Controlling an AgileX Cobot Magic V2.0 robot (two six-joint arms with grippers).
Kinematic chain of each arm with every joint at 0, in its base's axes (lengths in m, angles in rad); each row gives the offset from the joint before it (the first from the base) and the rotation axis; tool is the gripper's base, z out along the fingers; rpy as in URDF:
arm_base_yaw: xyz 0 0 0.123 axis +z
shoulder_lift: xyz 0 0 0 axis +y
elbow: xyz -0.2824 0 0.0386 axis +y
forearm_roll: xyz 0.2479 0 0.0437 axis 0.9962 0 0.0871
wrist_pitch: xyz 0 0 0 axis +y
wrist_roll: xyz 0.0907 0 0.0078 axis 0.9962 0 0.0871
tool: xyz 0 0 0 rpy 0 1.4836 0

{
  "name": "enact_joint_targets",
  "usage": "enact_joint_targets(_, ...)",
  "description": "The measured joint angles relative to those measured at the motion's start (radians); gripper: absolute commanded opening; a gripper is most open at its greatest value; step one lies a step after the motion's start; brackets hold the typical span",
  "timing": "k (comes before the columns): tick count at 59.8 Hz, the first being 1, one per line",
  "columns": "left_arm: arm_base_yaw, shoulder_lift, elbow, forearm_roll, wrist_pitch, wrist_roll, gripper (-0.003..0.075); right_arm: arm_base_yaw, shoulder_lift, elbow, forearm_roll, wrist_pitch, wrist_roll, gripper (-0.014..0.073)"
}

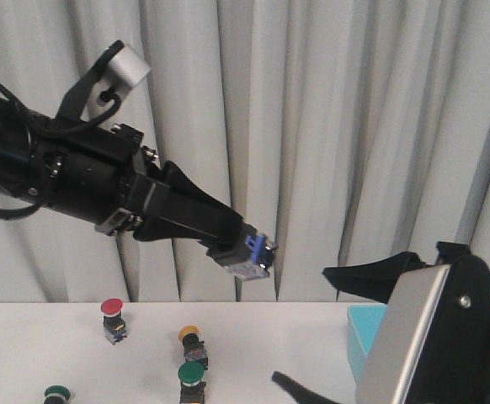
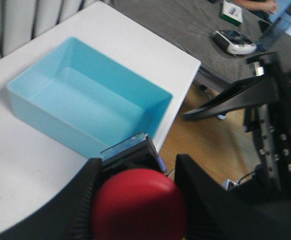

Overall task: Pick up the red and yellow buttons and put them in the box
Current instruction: 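Lift the red button and pass it to the right gripper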

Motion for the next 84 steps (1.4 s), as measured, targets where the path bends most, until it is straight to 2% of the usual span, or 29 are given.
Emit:
enact_joint_targets(22, -0.164, -0.003, 0.000, 0.113, 0.003, 0.024, 0.0003, 0.031, 0.000, 0.000, -0.001, -0.052, -0.026, 0.0589)
enact_joint_targets(44, -0.256, -0.003, 0.000, 0.166, 0.007, 0.025, 0.0003, 0.031, 0.000, 0.000, -0.001, -0.052, -0.026, 0.0570)
enact_joint_targets(53, -0.266, -0.003, 0.000, 0.166, 0.008, 0.025, 0.0003, 0.031, 0.000, 0.000, -0.001, -0.052, -0.026, 0.0444)
enact_joint_targets(68, -0.269, -0.003, 0.000, 0.167, 0.007, 0.025, 0.0004, 0.031, 0.016, 0.000, -0.001, -0.017, -0.026, 0.0079)
enact_joint_targets(73, -0.269, -0.003, 0.000, 0.170, 0.008, 0.023, 0.0005, 0.031, 0.017, 0.000, 0.000, -0.017, -0.026, -0.0011)
enact_joint_targets(84, -0.269, -0.003, 0.000, 0.170, 0.006, 0.014, 0.0035, 0.031, 0.017, 0.000, 0.000, -0.023, -0.026, -0.0007)
